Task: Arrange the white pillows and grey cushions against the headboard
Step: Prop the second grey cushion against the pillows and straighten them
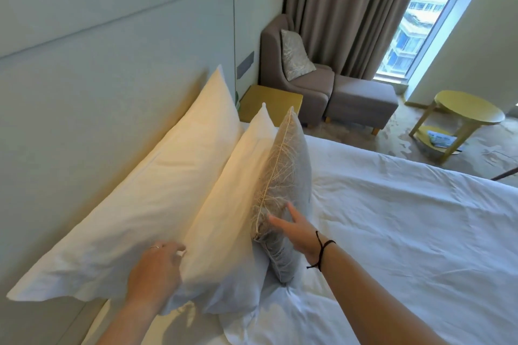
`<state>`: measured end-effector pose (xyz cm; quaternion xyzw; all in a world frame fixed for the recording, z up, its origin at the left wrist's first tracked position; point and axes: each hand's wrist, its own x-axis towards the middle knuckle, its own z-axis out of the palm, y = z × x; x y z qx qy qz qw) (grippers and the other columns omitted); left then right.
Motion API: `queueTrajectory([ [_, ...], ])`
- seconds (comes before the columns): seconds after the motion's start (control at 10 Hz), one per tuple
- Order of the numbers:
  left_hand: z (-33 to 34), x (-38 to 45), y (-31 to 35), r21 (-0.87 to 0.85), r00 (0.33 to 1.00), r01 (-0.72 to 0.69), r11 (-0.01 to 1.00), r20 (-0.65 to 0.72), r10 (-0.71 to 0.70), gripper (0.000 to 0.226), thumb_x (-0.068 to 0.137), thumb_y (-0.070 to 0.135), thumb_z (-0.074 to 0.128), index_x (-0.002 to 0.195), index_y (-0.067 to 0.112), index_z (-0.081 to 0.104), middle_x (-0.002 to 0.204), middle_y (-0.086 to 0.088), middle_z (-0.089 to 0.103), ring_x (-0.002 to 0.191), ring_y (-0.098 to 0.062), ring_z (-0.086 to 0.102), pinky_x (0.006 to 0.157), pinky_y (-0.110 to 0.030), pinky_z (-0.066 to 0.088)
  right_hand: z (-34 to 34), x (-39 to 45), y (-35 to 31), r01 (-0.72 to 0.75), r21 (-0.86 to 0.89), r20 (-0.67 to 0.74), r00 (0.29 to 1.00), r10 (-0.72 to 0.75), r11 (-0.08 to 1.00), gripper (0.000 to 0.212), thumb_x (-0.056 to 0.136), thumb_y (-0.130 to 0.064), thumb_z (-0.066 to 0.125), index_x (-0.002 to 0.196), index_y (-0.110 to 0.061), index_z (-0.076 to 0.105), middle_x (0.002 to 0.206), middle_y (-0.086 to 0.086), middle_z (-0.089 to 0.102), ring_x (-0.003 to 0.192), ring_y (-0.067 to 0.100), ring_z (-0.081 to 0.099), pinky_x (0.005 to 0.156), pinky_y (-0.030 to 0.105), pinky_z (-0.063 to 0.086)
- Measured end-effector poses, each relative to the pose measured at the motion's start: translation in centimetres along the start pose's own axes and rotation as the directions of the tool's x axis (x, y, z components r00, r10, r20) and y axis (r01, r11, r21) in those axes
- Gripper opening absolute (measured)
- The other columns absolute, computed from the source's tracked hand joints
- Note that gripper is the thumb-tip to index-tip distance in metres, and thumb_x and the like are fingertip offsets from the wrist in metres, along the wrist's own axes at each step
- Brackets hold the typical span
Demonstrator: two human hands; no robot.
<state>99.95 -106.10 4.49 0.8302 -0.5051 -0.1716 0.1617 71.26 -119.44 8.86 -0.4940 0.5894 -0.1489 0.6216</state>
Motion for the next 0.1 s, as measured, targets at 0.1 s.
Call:
queueTrajectory([
  [0.1, 0.77, 0.42, 4.95, -0.165, 0.977, -0.212, 0.963, -0.026, 0.211, 0.022, 0.096, 0.021, 0.056, 0.106, 0.037, 0.069, 0.111, 0.011, 0.061, 0.105, -0.014, 0.061, 0.086, -0.035, 0.05, -3.38, -4.68, -0.12, -0.001, 0.122, 0.006, 1.0, 0.0, 0.993, 0.091, 0.08, -0.052, 0.072, 0.152, -0.039, 0.016, 0.156, 0.001, 0.028, 0.135, 0.026, 0.039, 0.103, 0.046, 0.04],
])
